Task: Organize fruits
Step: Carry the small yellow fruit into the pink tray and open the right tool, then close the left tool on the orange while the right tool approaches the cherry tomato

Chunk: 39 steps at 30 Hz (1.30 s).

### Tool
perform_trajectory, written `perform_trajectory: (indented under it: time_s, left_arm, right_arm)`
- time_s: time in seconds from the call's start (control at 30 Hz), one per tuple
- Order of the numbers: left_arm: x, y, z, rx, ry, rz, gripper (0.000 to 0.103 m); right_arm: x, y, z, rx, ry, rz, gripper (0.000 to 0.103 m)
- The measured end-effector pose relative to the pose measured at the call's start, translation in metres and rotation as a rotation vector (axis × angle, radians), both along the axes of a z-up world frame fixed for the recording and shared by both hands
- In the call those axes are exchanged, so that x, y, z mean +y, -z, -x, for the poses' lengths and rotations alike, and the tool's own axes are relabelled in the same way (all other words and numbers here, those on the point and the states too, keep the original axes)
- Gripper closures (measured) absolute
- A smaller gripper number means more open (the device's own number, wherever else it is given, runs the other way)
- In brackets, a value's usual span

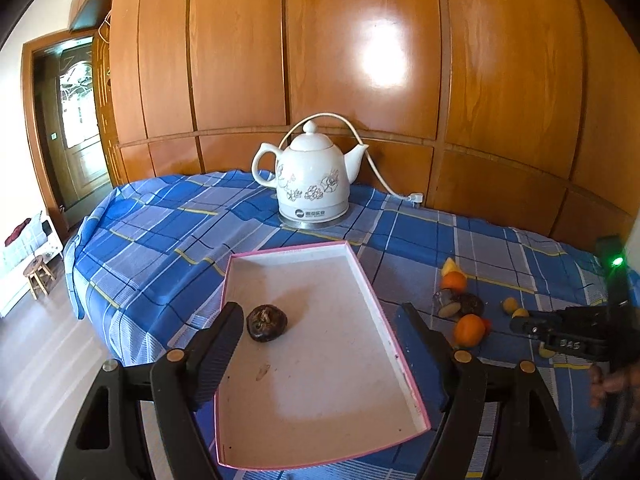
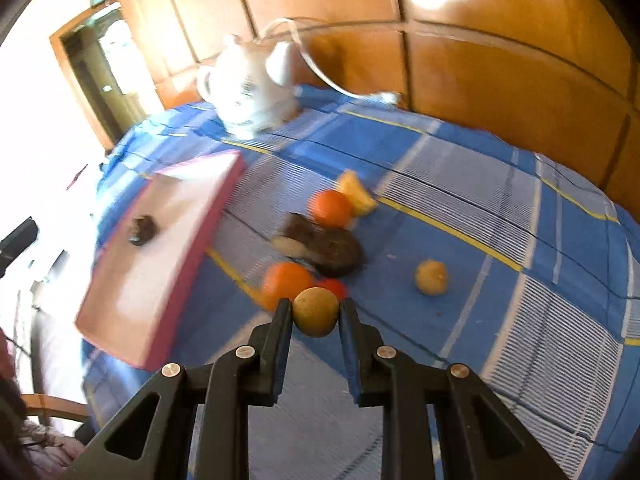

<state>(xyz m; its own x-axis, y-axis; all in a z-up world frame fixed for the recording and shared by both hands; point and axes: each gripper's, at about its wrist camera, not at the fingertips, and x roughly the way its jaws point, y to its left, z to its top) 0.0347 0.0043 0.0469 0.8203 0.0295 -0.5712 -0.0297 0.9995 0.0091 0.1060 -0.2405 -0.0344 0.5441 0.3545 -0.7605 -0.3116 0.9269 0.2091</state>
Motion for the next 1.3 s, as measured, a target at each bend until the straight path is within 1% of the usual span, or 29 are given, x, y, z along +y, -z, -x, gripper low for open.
perform_trajectory:
  time_s: [0.07,0.17,0.23,0.3,0.4,0.47,0.53,0.57,0.6,0.63,0.67,0.73,0.83,1.07,1.3]
  left_arm:
    - [0.005,0.005,-0.001,0.014,-0.006,0.01,0.024]
    - [0.019,0.013,-0.003,0.04,-0.029,0.039,0.022]
    - [0.031,0.019,-0.003,0.05,-0.058,0.056,0.019]
    - [0.046,0.025,-0.002,0.063,-0.095,0.058,0.019]
    - [0.069,0.036,0.001,0.087,-0.15,0.06,0.019]
    - [0.081,0.042,0.003,0.102,-0.181,0.063,0.019]
    - [0.093,0.048,0.006,0.114,-0.208,0.071,0.019]
    - [0.099,0.05,0.007,0.121,-0.22,0.074,0.019]
    - [0.104,0.053,0.008,0.126,-0.229,0.076,0.019]
    - [0.106,0.055,0.009,0.13,-0.235,0.078,0.019]
    - [0.109,0.057,0.009,0.134,-0.239,0.08,0.019]
    - [0.111,0.059,0.01,0.142,-0.238,0.084,0.019]
    - [0.106,0.06,0.009,0.147,-0.222,0.084,0.019]
    - [0.083,0.053,0.006,0.135,-0.149,0.063,0.019]
    - [0.062,0.044,0.003,0.122,-0.087,0.039,0.019]
  right_arm:
    - [0.02,-0.007,0.003,-0.002,-0.047,-0.029,0.08]
    - [0.057,-0.012,0.007,-0.001,-0.127,-0.047,0.08]
    - [0.081,-0.014,0.007,0.004,-0.175,-0.056,0.08]
    - [0.107,-0.013,0.006,0.013,-0.214,-0.051,0.079]
    - [0.142,-0.003,-0.001,0.051,-0.258,-0.044,0.079]
    - [0.163,0.006,-0.006,0.074,-0.271,-0.017,0.079]
    - [0.176,0.014,-0.01,0.092,-0.276,-0.004,0.079]
    - [0.183,0.019,-0.012,0.102,-0.281,0.006,0.078]
    - [0.187,0.021,-0.013,0.107,-0.279,0.015,0.073]
    - [0.19,0.024,-0.015,0.112,-0.274,0.024,0.072]
    - [0.191,0.025,-0.015,0.114,-0.269,0.023,0.072]
    - [0.188,0.025,-0.016,0.111,-0.259,0.018,0.068]
    - [0.179,0.019,-0.01,0.099,-0.244,0.001,0.068]
    - [0.144,-0.001,0.009,0.046,-0.209,0.016,0.067]
    - [0.104,-0.008,0.02,0.02,-0.148,0.027,0.066]
